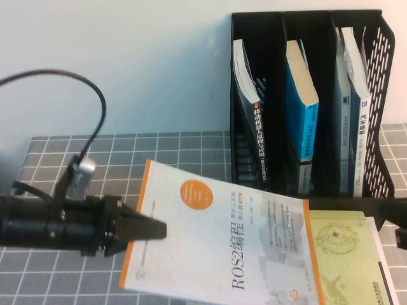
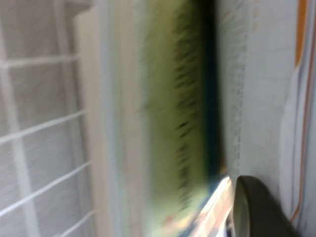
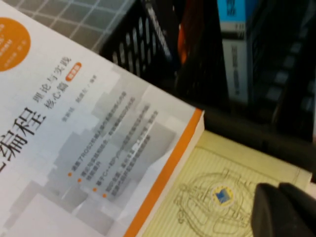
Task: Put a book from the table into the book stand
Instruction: Pick up the book with your left arm, then place the book on the book shelf
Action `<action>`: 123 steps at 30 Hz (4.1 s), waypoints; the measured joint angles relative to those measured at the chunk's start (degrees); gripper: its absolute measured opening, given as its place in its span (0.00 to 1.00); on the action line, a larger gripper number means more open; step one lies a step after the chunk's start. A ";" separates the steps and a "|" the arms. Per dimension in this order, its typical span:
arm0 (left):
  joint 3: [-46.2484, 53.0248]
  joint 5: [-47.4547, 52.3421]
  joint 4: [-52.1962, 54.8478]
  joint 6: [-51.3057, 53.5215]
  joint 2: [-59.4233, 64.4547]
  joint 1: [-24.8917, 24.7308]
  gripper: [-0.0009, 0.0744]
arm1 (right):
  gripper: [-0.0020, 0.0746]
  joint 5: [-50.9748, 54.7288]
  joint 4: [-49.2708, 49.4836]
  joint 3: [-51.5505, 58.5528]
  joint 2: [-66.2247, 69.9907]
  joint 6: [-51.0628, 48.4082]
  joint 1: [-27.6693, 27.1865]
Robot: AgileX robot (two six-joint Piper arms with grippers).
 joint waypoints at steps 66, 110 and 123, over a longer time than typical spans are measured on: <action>-38.84 -28.76 28.55 -36.08 -18.47 -22.78 0.15 | 0.02 0.17 4.48 0.39 -5.38 -1.05 -0.41; -39.98 -41.61 41.68 -50.88 -6.86 -25.86 0.14 | 0.02 1.22 5.03 8.14 -5.38 -2.74 -0.41; -39.98 -44.25 48.01 -50.43 -2.80 -26.70 0.14 | 0.02 2.88 6.63 8.14 -5.38 -3.00 -0.41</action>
